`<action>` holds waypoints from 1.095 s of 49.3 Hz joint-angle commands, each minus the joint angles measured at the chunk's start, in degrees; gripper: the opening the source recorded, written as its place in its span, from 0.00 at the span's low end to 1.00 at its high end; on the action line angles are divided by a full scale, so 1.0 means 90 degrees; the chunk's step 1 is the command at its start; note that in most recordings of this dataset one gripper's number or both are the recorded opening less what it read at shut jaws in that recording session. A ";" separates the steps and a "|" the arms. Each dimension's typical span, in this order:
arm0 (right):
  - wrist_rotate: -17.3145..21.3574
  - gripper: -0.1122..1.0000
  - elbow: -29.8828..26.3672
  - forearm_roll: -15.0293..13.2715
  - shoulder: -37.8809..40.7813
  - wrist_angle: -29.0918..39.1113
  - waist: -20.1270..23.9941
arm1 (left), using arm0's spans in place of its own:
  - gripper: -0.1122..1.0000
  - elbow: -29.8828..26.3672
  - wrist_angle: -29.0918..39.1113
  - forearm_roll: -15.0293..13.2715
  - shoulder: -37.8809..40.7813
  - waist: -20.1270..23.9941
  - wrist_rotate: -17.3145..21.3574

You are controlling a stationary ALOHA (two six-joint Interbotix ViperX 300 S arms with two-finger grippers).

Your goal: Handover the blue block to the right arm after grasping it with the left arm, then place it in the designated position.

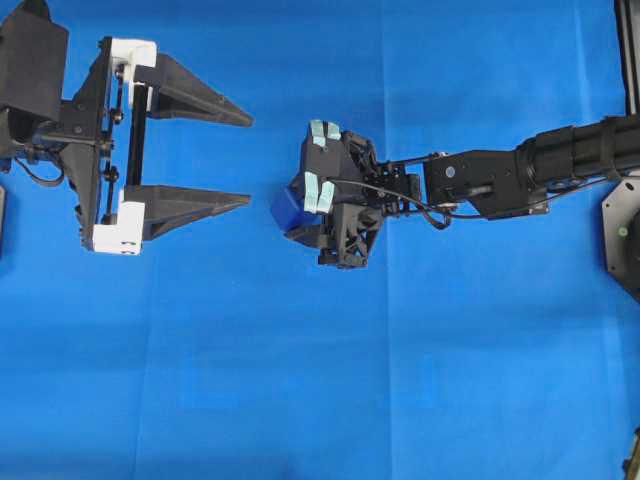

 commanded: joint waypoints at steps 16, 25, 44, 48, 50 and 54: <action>0.0000 0.61 -0.0078 0.0020 -0.0088 -0.0039 -0.0029 | 0.94 -0.0107 -0.0029 0.0000 -0.0176 0.0010 0.0010; 0.0010 0.65 -0.0078 0.0029 -0.0088 -0.0039 -0.0039 | 0.94 -0.0107 -0.0029 0.0000 -0.0166 0.0010 -0.0010; 0.0010 0.87 -0.0088 0.0029 -0.0098 -0.0029 -0.0039 | 0.94 -0.0107 -0.0029 0.0000 -0.0176 0.0010 -0.0020; 0.0020 0.88 -0.0078 0.0029 -0.0146 -0.0029 -0.0039 | 0.94 -0.0098 -0.0029 0.0000 -0.0186 0.0020 -0.0020; 0.0020 0.88 -0.0078 0.0029 -0.0215 0.0000 -0.0039 | 0.94 -0.0088 -0.0029 0.0000 -0.0195 0.0010 -0.0020; 0.0020 0.88 -0.0059 0.0029 -0.0391 0.0137 -0.0029 | 0.94 -0.0078 -0.0029 0.0000 -0.0215 0.0010 -0.0020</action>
